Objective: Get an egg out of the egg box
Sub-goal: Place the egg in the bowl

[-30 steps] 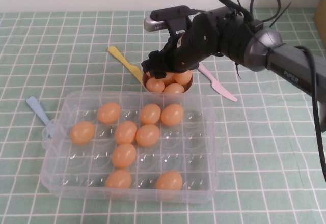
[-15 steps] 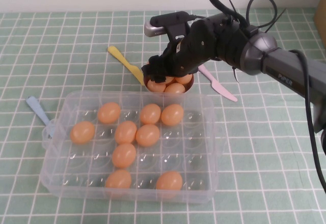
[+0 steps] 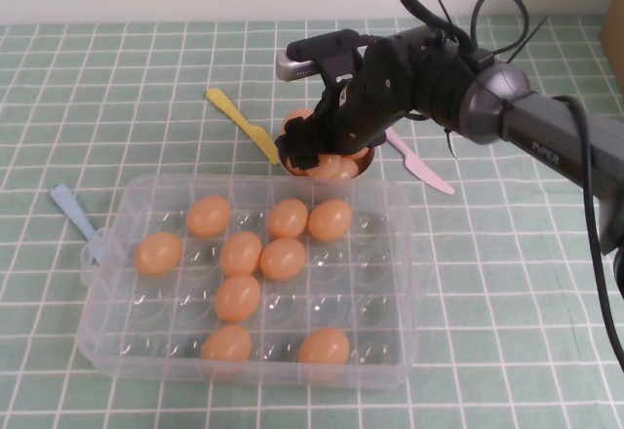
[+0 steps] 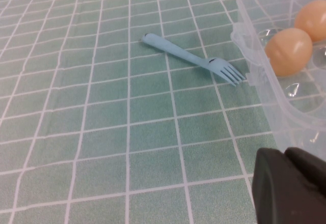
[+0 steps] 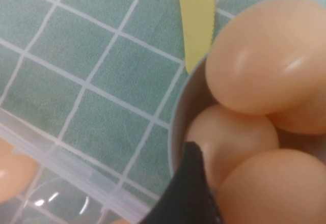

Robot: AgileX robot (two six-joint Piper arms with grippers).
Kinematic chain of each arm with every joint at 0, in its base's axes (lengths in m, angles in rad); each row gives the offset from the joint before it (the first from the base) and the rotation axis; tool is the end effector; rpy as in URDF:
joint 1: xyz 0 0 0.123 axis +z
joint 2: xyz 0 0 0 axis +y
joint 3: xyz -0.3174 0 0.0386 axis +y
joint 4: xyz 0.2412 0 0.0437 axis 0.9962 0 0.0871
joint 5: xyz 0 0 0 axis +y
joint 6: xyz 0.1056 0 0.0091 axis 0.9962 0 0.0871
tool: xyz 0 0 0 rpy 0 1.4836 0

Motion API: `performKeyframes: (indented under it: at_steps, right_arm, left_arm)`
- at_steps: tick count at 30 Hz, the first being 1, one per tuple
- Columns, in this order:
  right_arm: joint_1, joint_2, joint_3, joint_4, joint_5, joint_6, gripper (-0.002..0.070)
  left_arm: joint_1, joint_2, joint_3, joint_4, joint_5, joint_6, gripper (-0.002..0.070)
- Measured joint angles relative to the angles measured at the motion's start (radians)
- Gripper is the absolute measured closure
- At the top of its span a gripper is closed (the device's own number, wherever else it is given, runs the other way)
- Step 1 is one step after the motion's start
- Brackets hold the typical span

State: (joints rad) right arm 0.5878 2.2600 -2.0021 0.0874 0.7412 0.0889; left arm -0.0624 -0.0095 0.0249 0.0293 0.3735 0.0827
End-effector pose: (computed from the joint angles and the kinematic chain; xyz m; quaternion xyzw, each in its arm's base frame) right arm 0.4466 0.3051 0.2405 -0.2131 0.9212 0.1434 0.2922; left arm 0.0253 -0.0004 0.1670 0.0662 0.8026 0.0184 0.5926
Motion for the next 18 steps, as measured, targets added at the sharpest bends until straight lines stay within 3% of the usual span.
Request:
performKeyframes:
  at_steps: [18]
  right_arm:
    - [-0.041, -0.033, -0.024, -0.034, 0.028, -0.007, 0.0136]
  left_arm:
    - [0.000, 0.000, 0.000, 0.000, 0.000, 0.000, 0.0678]
